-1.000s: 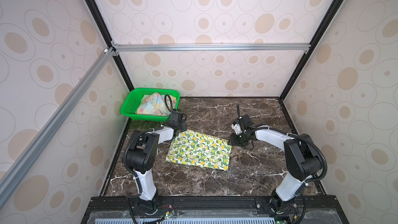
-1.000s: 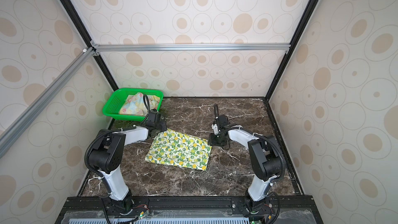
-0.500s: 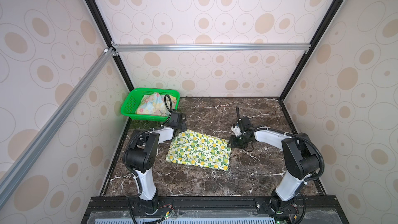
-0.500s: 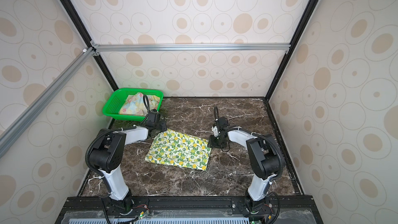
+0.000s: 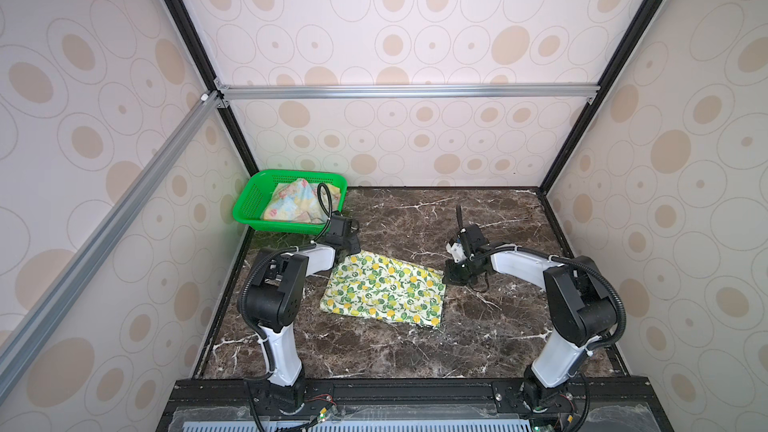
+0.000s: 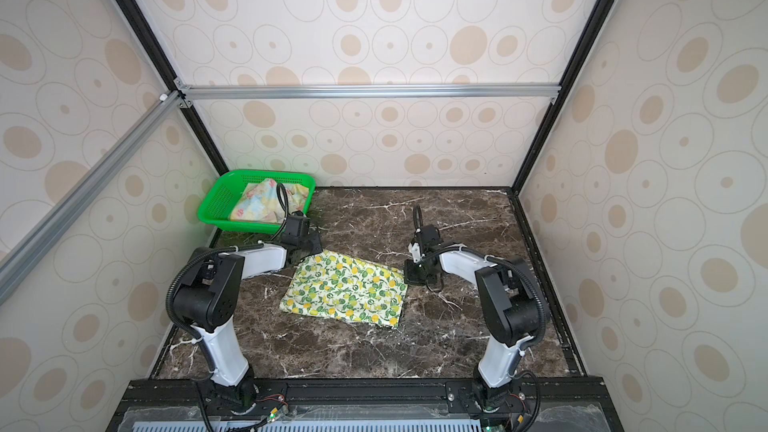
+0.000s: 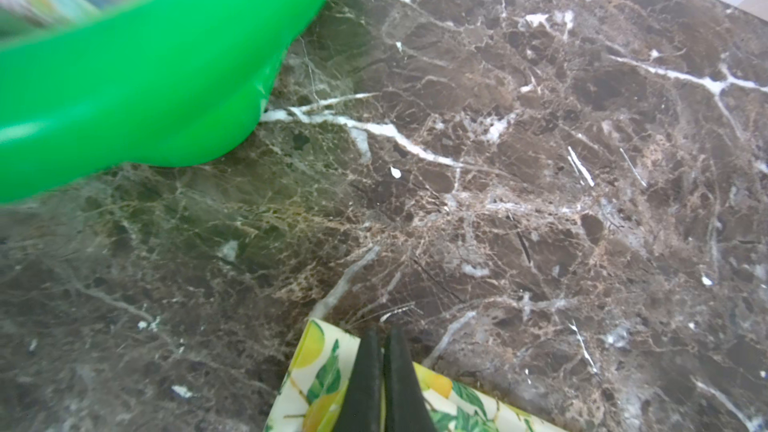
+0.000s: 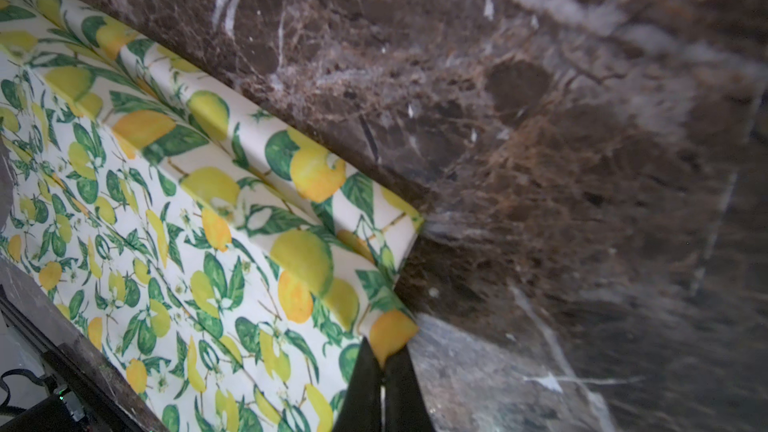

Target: Fold and stack the skirts

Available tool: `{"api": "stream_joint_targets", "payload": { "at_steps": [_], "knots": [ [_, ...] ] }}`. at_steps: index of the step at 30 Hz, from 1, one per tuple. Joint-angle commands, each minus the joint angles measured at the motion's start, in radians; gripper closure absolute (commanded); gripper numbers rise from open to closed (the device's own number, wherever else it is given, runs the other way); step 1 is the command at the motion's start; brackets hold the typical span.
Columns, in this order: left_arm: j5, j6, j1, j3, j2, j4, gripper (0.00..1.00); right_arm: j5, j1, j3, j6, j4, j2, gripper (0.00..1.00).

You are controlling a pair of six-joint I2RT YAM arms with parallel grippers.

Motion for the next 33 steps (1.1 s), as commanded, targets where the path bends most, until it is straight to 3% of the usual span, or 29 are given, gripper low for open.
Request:
{"api": "stream_joint_targets", "payload": {
  "at_steps": [1, 17, 33],
  "knots": [
    [-0.042, 0.018, 0.015, 0.000, -0.054, -0.026, 1.00, -0.010, -0.004, 0.004, 0.004, -0.007, -0.020, 1.00],
    [-0.067, 0.006, 0.054, -0.071, -0.166, -0.025, 1.00, -0.003, 0.022, 0.058, -0.013, -0.060, -0.076, 1.00],
    [-0.059, 0.000, 0.062, -0.045, -0.094, -0.015, 1.00, 0.038, 0.022, 0.104, -0.024, -0.049, 0.034, 1.00]
  ]
}}
